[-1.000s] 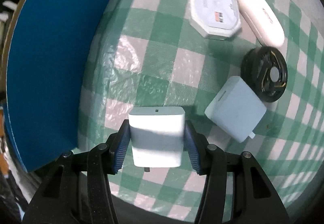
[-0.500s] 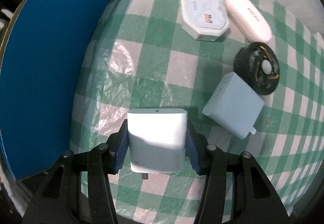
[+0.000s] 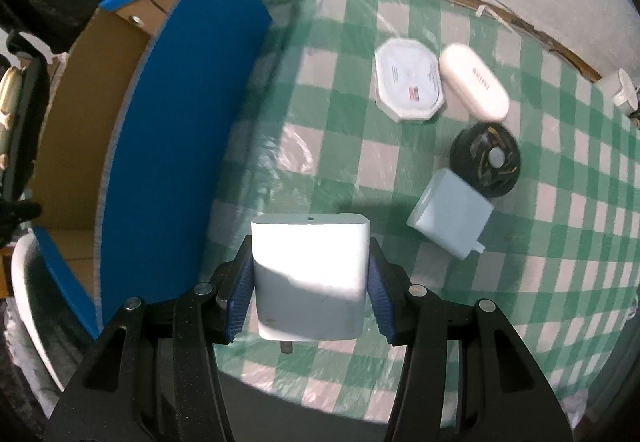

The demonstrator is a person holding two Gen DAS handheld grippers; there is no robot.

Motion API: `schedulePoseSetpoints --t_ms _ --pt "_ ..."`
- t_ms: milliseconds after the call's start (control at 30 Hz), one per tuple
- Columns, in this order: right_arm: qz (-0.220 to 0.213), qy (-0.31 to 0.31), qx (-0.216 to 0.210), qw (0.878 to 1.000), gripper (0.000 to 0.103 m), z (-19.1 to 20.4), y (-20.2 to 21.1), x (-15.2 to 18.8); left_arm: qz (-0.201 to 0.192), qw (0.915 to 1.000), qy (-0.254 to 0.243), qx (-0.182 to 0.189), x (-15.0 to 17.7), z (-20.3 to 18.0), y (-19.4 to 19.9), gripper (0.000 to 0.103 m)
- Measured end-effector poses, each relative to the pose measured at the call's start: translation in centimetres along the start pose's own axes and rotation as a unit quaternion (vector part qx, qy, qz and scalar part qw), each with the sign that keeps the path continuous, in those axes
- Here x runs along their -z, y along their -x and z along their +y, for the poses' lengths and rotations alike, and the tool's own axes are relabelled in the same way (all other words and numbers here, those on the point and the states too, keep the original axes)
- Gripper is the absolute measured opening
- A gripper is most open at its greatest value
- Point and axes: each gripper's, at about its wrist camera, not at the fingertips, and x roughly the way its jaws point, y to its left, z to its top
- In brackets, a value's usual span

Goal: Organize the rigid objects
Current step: 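Carry the white charger into the box and release it with the right gripper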

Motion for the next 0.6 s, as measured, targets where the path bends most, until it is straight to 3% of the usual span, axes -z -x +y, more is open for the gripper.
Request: schedulePoseSetpoints --t_ms 300,600 --pt "-0.022 0.033 0.000 0.999 0.052 2.4 3.9 -3.2 0.000 1.0000 -0.001 -0.001 -0.1 -0.1 0.1 0.007" --pt "-0.040 0.077 -0.015 0.996 0.052 8.7 6.3 -5.1 0.000 1.0000 -0.002 -0.003 -0.2 0.0 0.2 0.007"
